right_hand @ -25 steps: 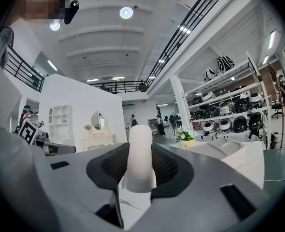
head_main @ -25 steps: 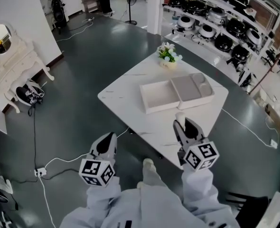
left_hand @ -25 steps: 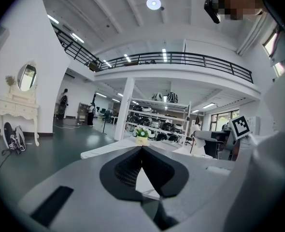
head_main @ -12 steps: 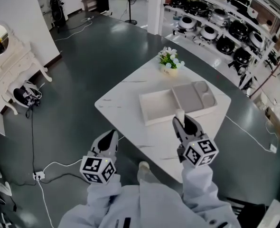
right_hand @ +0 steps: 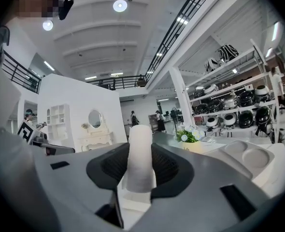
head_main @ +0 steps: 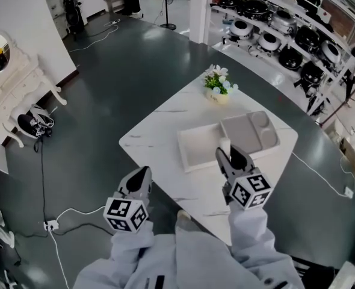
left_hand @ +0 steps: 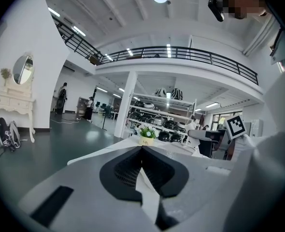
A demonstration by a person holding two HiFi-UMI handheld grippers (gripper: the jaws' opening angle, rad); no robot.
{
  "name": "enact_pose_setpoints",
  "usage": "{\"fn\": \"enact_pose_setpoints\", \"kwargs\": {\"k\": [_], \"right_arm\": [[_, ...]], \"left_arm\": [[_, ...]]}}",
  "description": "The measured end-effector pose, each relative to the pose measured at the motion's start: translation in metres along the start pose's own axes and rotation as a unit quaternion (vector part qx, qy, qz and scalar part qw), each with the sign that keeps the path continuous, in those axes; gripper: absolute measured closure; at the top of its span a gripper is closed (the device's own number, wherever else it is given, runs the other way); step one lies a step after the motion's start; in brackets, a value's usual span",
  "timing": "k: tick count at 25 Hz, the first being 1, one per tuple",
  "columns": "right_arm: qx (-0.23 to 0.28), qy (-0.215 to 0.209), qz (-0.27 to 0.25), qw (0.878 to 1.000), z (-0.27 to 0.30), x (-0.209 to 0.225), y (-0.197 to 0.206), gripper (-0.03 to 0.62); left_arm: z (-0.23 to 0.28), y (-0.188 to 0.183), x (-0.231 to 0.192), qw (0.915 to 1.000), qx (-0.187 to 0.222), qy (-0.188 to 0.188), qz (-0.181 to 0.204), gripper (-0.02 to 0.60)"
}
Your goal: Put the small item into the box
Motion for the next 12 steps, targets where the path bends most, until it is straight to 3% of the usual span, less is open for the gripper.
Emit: {"fn": "enact_pose_setpoints", "kwargs": {"k": [12], "right_arm": [[-0.050,-0.033,0.004,0.998,0.056,0.023,0.016,0.471]], "left_arm": [[0.051,0.013,-0.016,0.9989,-0.046,0.002,-0.013,0.583]]}}
Point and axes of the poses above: the fingertips, and each gripper's own axes: z forward along the fingers, x to its right, y out of its underside, the point moved 8 cm from there along -z, backward along the fingers
